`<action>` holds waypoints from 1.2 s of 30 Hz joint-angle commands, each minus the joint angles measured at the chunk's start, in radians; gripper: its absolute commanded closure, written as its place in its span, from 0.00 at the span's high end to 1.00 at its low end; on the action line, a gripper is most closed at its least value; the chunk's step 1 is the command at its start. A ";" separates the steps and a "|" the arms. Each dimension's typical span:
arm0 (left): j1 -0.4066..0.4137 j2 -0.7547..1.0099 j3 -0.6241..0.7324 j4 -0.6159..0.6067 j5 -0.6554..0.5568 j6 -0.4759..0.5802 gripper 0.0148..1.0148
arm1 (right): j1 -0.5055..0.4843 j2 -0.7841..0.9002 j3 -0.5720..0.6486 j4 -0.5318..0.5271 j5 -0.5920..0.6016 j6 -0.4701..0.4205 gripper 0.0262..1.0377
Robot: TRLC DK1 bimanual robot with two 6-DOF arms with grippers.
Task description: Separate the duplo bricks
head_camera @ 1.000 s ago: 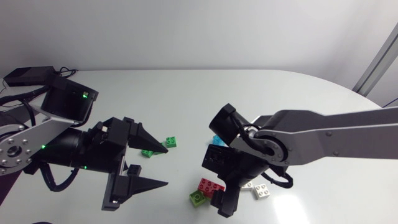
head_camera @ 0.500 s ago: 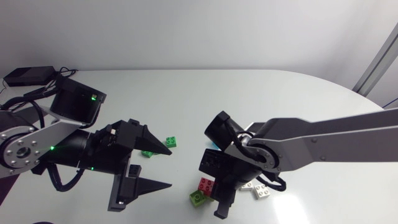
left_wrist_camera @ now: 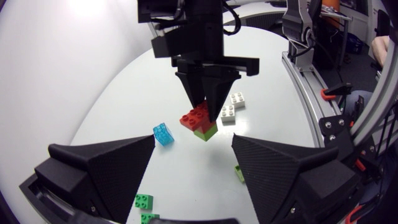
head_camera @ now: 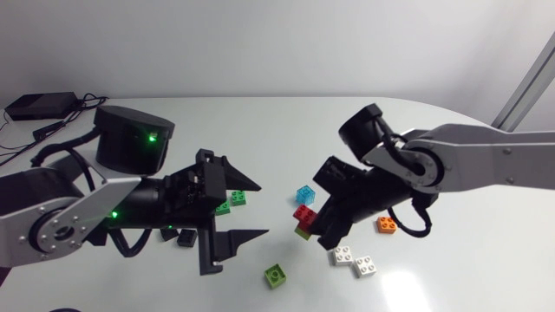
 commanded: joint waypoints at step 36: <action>-0.122 0.246 0.054 0.461 -0.314 -0.334 0.72 | -0.192 -0.092 0.057 0.121 -0.372 0.278 0.22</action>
